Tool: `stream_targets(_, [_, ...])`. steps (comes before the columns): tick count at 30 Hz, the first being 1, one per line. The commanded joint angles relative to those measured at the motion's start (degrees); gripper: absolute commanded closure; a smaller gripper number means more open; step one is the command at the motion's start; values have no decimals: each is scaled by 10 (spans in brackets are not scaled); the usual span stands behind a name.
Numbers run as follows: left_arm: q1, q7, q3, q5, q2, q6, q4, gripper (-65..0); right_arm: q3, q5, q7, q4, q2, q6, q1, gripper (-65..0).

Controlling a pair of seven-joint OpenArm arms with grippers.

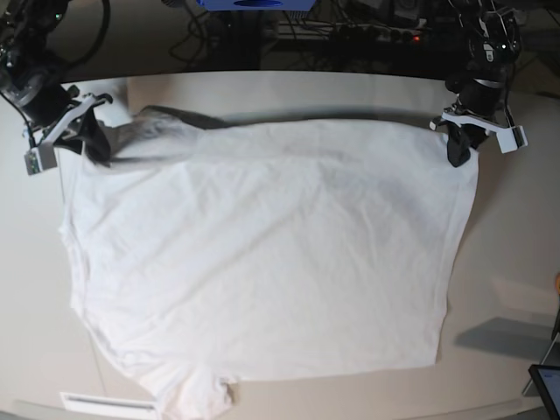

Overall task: Fold the T-shirt properly
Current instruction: 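Lift the held edge with both grippers and fold it over the shirt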

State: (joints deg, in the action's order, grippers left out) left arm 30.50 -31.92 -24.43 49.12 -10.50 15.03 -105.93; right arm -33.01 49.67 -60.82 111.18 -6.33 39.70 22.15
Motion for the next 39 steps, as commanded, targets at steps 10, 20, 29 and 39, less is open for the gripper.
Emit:
stream_targets(10, [-9,12,-5,5,-4,0,-10,0,-3,12,-65,9,-6,-9,-122,-7])
stream_targets(20, [-55,11,-5,59,-9,-67,-5,0,2,10,-72,-26,-7,-33,-198,-7])
stream_targets(29, [-147,-78,-5,74,-4,-71,26,0,3,10,-80,-127,-23,-33,-265,-7])
stream_targets(39, [-198,-76,-5,74,-5,-71,117,0,4,9,-69,-224,-46,-33,-313,-7])
